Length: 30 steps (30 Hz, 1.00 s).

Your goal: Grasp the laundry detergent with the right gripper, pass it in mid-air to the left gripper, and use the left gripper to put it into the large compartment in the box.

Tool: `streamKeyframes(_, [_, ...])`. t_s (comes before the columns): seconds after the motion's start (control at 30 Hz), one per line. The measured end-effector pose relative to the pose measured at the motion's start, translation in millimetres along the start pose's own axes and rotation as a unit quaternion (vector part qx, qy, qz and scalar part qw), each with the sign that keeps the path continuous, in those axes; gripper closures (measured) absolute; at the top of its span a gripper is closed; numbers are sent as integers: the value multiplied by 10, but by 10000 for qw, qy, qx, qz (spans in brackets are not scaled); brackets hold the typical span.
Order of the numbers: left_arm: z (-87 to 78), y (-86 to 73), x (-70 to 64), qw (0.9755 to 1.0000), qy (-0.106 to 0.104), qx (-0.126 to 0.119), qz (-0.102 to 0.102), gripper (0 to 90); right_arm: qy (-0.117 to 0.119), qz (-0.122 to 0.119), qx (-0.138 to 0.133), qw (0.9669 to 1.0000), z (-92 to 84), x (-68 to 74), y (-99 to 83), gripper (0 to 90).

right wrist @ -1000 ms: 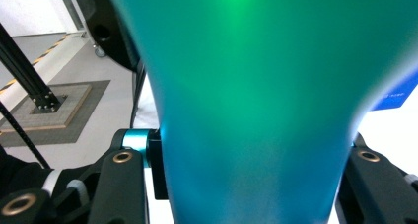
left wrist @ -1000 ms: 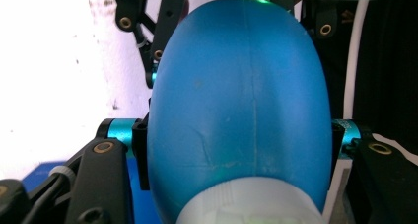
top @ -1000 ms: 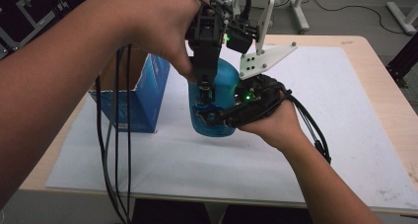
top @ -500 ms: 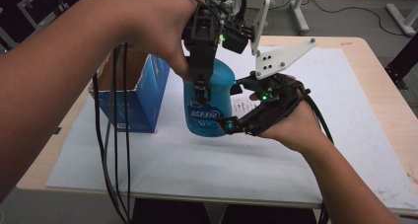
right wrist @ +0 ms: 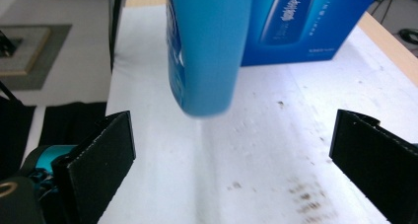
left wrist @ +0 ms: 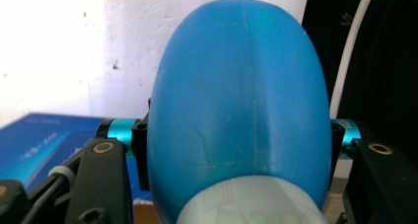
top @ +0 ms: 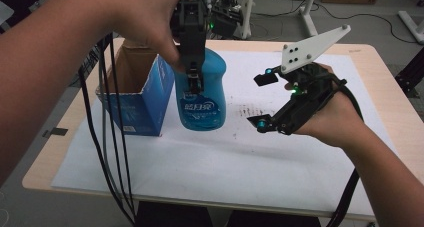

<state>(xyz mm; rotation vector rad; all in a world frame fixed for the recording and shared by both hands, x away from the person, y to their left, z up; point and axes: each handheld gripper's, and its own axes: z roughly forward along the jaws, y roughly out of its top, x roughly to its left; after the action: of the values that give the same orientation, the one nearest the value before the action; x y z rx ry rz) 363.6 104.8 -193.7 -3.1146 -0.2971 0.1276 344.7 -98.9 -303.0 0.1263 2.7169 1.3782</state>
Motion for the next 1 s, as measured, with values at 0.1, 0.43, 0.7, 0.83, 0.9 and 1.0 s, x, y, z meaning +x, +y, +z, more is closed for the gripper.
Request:
streamKeyframes(0.1, [-61,-66,17,9998,32,-47,-210,395,-27,-62,302,9995,-54,-48,40,6])
streamKeyframes(0.43, [-372,-417,87,9915,137,-374,-1241,394,-236,-405,1070,9932,-321,-95,183,6])
streamKeyframes(0.7, [-546,-661,231,9694,306,-397,-2401,393,-399,-450,1098,9921,-449,-129,223,6])
streamKeyframes(0.83, [-611,-768,283,9565,298,-583,-2843,391,-388,-452,1116,9920,-436,-129,223,6])
streamKeyframes(0.9, [-641,-830,308,9461,286,-692,-3152,391,-375,-441,1110,9921,-428,-127,224,6])
streamKeyframes(1.0, [-689,-925,365,9290,310,-679,-3625,391,-302,-425,1096,9926,-406,-141,237,6])
